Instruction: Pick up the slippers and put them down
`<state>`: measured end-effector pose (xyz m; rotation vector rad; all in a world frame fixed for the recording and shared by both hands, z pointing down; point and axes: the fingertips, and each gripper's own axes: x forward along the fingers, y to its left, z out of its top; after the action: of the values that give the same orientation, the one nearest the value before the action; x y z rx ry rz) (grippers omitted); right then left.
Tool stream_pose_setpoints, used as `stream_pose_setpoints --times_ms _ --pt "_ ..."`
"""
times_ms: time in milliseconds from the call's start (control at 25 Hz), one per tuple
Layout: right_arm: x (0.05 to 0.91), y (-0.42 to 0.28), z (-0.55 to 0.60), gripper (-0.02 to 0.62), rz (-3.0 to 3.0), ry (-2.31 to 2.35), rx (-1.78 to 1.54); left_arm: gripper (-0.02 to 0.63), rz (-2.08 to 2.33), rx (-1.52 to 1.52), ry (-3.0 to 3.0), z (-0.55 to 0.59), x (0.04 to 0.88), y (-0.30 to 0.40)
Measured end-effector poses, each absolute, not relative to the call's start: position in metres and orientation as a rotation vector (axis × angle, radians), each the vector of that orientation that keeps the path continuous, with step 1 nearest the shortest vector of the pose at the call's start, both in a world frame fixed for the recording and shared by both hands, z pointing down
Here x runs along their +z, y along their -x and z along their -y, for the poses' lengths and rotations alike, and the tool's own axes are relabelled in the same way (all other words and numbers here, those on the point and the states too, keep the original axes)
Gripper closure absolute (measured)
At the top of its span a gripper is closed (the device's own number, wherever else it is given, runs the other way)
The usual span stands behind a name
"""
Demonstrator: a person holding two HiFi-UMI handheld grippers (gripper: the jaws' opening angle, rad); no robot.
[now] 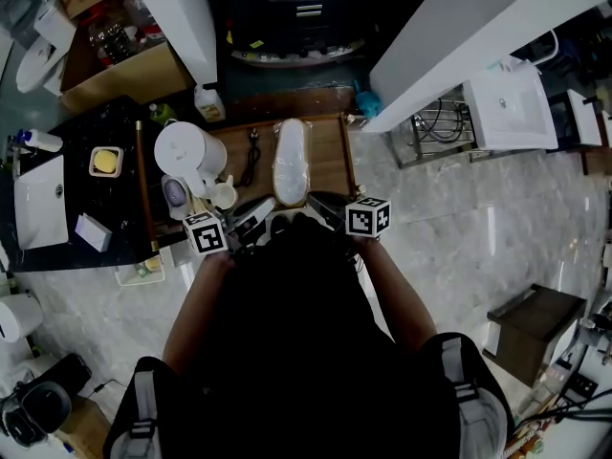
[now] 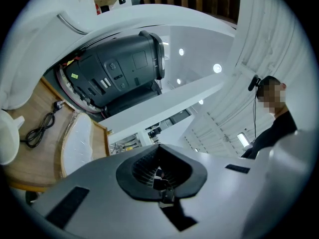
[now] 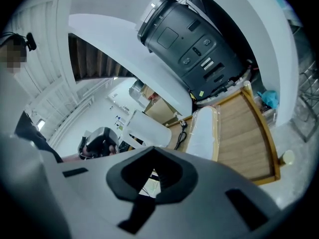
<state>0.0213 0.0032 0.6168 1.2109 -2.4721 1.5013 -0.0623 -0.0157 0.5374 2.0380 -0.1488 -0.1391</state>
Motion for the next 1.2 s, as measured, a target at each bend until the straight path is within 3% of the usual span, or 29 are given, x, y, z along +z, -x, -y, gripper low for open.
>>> stream_pose_setpoints --times_ms 1200 --pt "0.564 -0.020 -0.007 0.589 2.574 -1.204 1.425 0.595 0.041 -0.064 -2.051 0.013 0.533 0.046"
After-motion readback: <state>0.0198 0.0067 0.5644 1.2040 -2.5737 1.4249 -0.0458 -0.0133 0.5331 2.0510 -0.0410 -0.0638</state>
